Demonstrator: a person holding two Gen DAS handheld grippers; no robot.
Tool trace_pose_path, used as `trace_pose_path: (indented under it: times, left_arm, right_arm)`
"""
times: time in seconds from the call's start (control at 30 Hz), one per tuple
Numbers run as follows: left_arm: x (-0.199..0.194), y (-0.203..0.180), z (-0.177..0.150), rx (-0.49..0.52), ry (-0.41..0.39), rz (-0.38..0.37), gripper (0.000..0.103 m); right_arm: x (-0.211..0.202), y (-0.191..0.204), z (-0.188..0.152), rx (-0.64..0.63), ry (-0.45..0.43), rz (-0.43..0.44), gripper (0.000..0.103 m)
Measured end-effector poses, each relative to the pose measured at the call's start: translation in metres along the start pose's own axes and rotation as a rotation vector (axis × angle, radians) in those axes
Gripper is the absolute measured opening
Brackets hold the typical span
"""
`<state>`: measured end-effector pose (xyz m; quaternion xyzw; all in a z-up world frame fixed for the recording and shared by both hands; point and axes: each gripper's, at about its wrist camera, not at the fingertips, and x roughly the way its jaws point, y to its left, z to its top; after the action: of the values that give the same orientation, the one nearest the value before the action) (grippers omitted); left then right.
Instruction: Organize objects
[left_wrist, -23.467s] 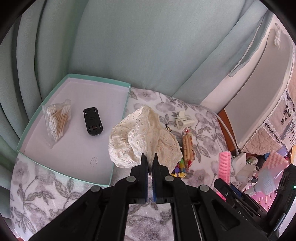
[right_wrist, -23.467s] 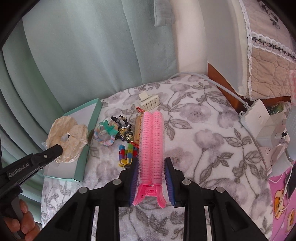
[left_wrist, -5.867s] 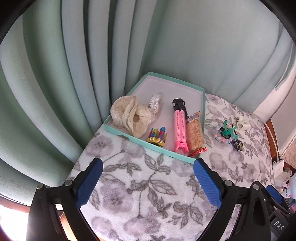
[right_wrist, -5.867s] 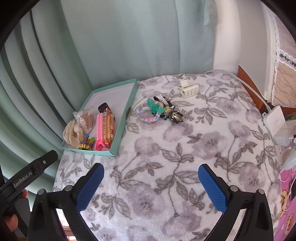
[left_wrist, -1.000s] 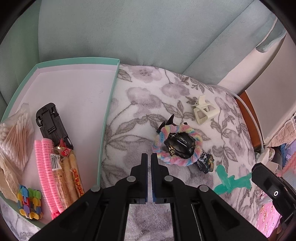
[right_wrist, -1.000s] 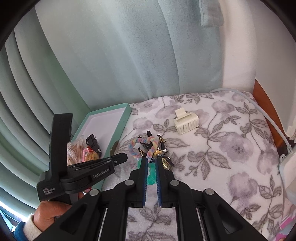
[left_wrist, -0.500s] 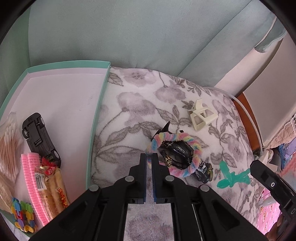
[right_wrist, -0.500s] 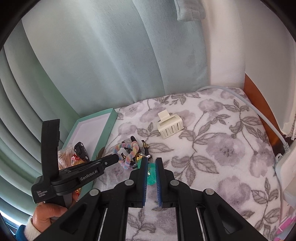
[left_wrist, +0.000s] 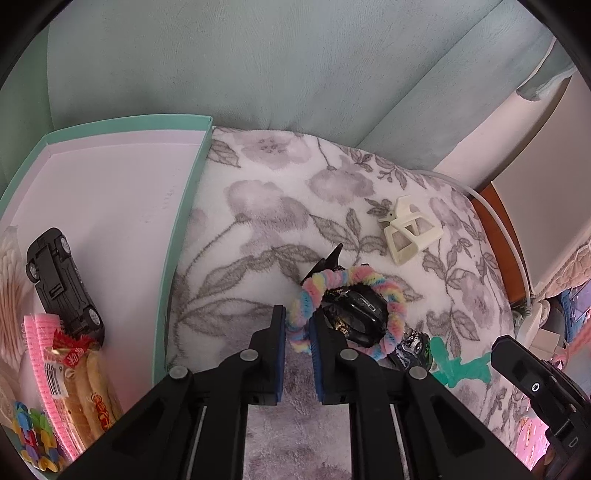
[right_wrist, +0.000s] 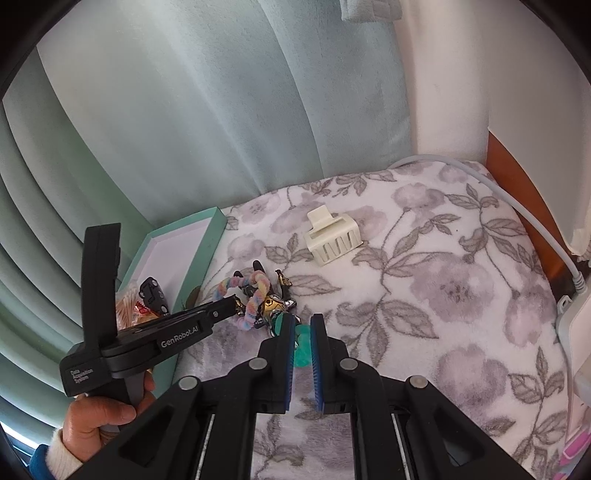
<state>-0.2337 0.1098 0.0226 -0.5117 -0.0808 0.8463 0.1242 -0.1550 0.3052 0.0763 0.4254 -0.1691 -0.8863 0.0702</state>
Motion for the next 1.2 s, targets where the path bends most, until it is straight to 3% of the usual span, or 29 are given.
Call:
trace_pose_path:
  times: [0.27,0.67,1.2]
  left_arm:
    - [-0.02,-0.006,-0.001,0.028,-0.029,-0.016,0.007]
    - [-0.082,-0.002,-0.004,0.005,-0.129,-0.051,0.007]
    - [-0.151,0.062,-0.015,-0.077,-0.237,-0.006,0.007]
  right_arm:
    - [-0.014,0.005,0.003,-0.001,-0.022,-0.007,0.009]
    - [-0.043,0.038,0.009,-0.055,-0.069,0.005,0.009]
    - [-0.04,0.105,0.011,-0.155,-0.073,0.058,0.009]
